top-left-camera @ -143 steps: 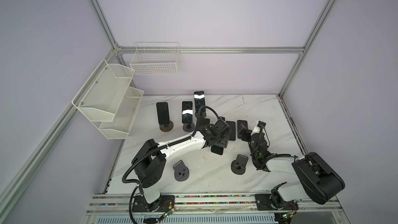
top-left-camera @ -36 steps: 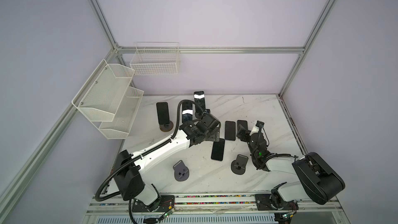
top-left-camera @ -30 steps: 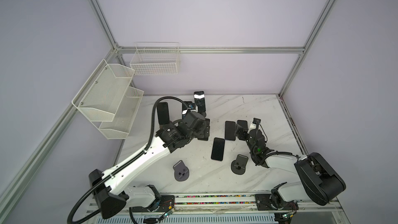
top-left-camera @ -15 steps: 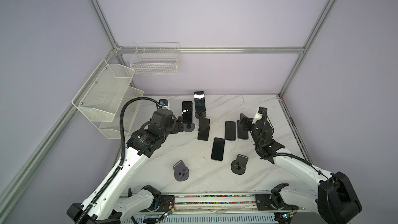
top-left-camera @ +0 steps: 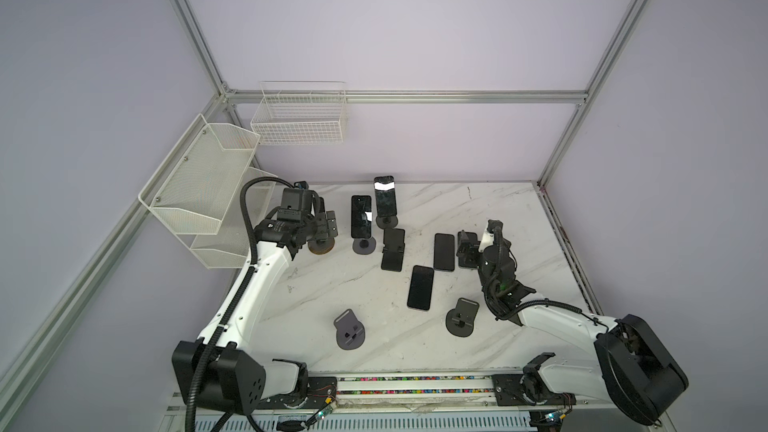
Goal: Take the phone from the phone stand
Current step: 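Lower the left gripper over the black phone on the wooden-ringed stand and close it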
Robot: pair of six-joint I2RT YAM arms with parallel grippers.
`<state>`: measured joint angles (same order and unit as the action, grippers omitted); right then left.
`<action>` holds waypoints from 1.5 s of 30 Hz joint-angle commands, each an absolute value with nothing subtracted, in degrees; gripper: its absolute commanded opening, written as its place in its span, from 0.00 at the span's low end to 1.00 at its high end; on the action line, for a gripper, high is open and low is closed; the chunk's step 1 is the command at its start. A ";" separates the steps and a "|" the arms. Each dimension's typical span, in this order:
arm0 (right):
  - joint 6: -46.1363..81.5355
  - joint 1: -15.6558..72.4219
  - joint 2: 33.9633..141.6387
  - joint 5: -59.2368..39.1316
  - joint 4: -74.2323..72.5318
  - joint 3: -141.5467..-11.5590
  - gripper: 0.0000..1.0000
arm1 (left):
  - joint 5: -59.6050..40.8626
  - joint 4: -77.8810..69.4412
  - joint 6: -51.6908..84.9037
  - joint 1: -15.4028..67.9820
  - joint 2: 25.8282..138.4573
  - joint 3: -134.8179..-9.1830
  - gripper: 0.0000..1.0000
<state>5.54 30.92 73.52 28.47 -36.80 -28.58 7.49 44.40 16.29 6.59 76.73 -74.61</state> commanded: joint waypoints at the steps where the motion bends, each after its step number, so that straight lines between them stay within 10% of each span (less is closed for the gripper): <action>1: 3.74 31.14 75.32 27.69 -39.44 -30.95 0.97 | 3.15 40.90 13.01 4.67 77.73 -80.73 1.00; 45: 6.78 21.08 81.77 17.31 -53.24 -30.27 0.97 | 2.18 31.79 8.07 1.85 88.02 -83.15 1.00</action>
